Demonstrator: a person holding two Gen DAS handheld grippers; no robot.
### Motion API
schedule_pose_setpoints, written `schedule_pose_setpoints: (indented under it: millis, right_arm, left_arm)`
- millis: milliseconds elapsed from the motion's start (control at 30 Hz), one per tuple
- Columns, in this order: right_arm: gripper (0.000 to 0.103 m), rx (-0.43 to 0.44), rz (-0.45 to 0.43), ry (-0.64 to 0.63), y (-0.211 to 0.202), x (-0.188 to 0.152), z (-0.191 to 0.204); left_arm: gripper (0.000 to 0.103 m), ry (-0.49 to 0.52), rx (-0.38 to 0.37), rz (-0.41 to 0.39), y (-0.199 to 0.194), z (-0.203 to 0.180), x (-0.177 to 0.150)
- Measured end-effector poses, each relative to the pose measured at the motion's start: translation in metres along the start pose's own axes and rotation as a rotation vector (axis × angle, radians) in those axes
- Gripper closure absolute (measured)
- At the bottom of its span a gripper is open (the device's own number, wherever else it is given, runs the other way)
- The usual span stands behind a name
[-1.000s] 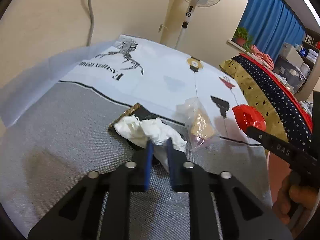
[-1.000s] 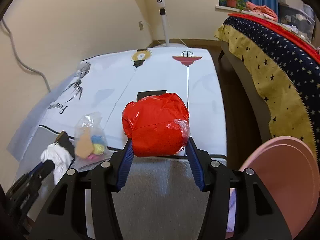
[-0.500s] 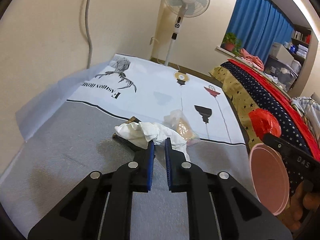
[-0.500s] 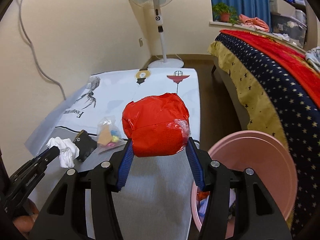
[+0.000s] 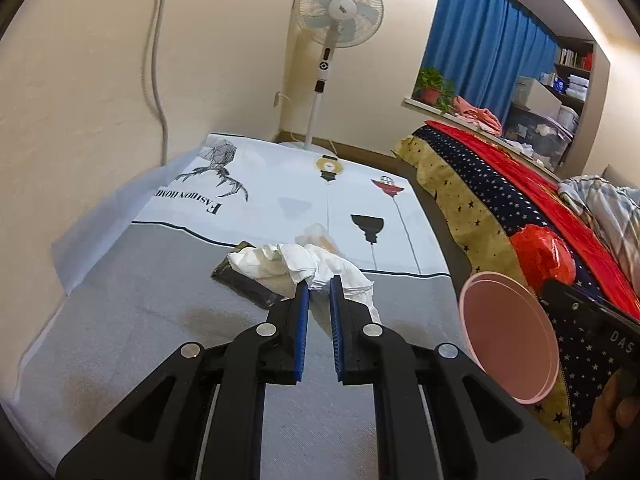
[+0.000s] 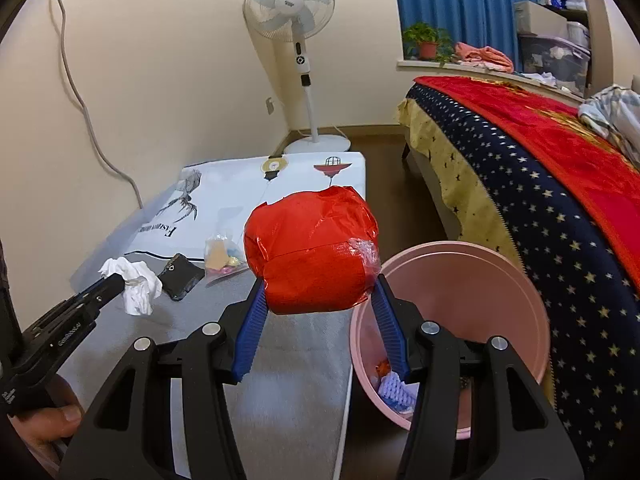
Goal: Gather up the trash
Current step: 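Grasp and lift the white tissue with the left tool while the right tool grasps the red bag, then carry the white tissue and red bag with both tools over the pink bin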
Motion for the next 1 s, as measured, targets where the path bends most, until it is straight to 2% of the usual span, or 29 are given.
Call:
schedule_pose_setpoints:
  millis: [467,1000]
  right_arm:
    - [0.050,-0.024,-0.067,0.027,-0.043,-0.003,-0.007]
    - [0.050,-0.074,-0.089,0.058,-0.046,0.001,-0.026]
  left_arm:
    - [0.092,0.035,-0.032,-0.020,-0.013,-0.022,-0.002]
    - [0.092,0.070,-0.063,-0.019,-0.005,-0.045,-0.006]
Point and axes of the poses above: each gripper's, at about its wrist camera, not at the fingertips, and y roughly the way its jaws point, z to its left, x to its top, the point moved 8 cm from there along y, roughly the way its jaws point, and after that the axes turned 13 degrees about x, right-handed, at the moved point
